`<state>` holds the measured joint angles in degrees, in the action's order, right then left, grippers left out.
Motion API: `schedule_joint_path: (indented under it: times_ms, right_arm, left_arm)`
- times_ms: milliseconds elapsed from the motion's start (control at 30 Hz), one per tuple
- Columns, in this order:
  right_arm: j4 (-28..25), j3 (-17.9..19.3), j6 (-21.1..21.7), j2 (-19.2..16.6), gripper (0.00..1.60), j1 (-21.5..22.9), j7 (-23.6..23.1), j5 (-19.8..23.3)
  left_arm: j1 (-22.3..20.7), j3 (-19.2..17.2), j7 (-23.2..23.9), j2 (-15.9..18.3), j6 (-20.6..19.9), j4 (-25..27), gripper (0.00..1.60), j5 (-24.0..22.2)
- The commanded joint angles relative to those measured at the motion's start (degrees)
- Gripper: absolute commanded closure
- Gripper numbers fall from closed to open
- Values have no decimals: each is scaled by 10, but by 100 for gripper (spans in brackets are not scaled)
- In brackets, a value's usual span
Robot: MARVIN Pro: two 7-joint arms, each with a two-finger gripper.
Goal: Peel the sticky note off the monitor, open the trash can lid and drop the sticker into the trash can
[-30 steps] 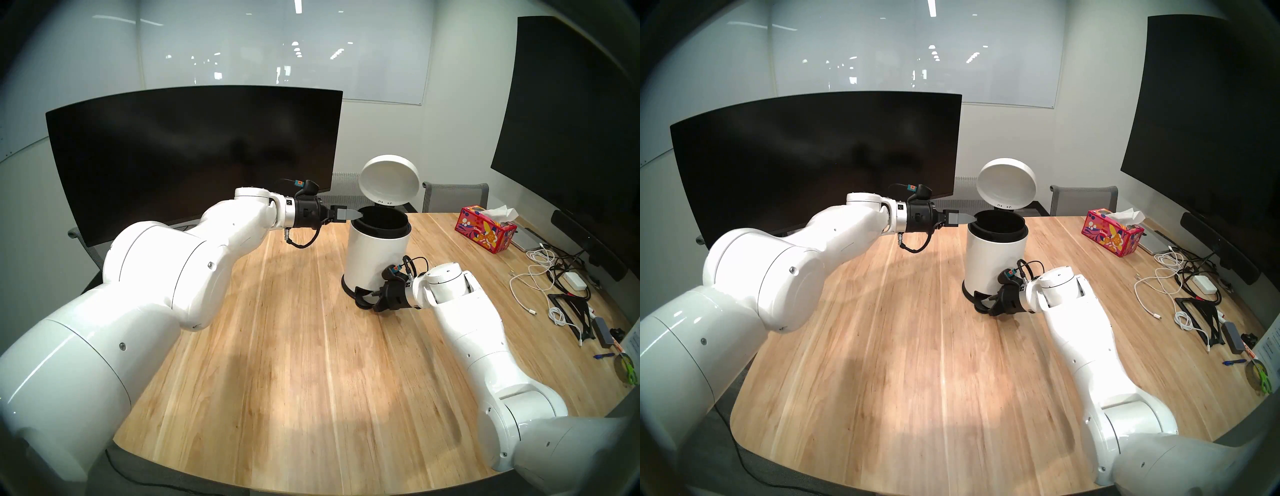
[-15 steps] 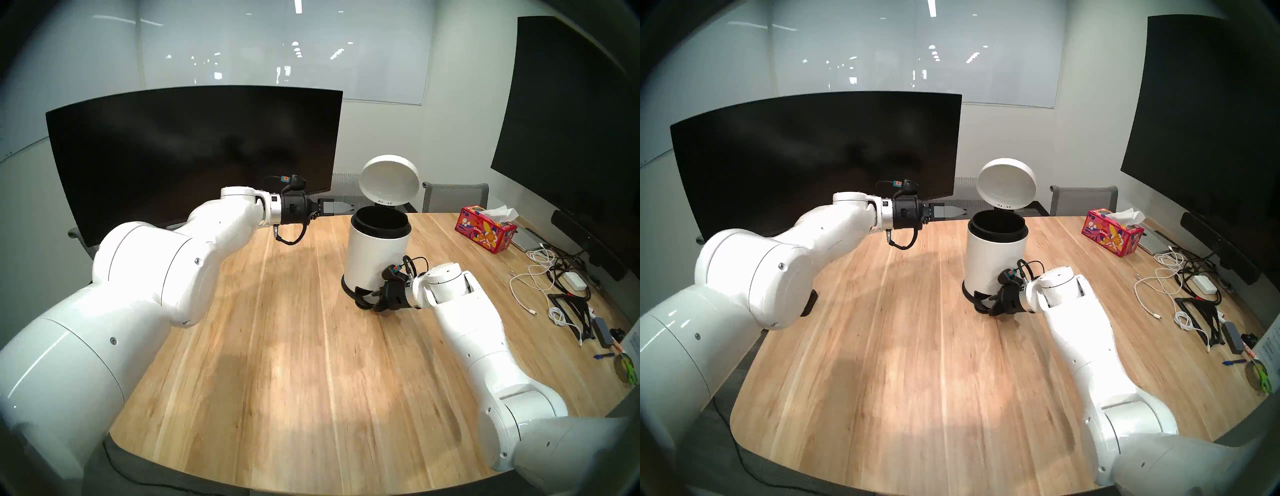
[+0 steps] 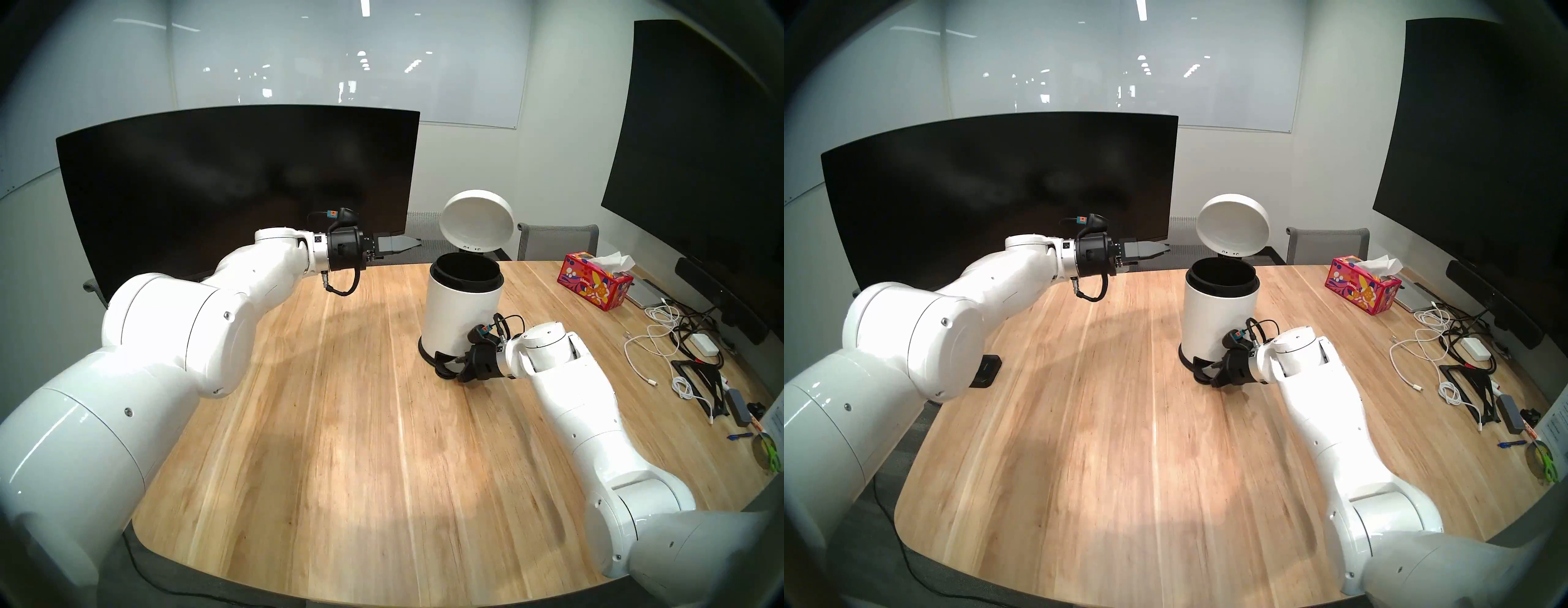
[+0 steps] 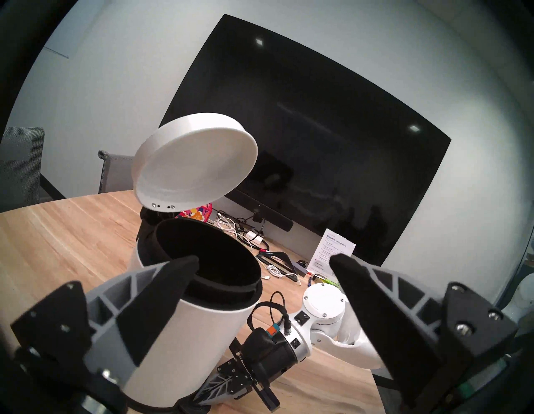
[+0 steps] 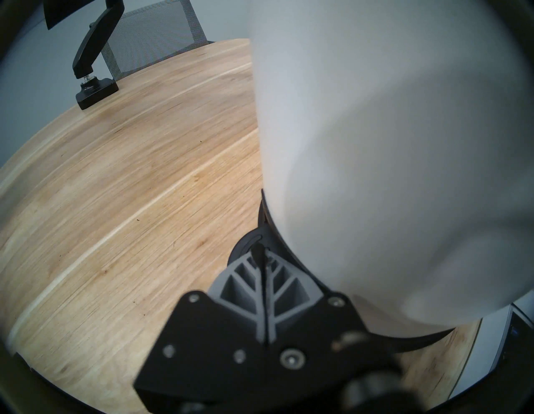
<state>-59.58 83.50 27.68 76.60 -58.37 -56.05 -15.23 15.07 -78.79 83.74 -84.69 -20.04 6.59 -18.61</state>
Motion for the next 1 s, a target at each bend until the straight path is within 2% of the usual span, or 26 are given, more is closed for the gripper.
schedule_joint_path:
  times_ms: [0, 500, 967]
  right_arm:
    - [1, 1, 0, -4, 160, -2, 1, -2]
    - [1, 1, 0, -4, 160, -2, 1, -2]
    - [1, 1, 0, -4, 160, -2, 1, -2]
  left_arm:
    - [-13, -8, 13, 9, -3, 7, 0, -9]
    - [0, -41, 13, 20, 14, 21, 0, -36]
    - [31, -71, 13, 26, 15, 66, 0, -68]
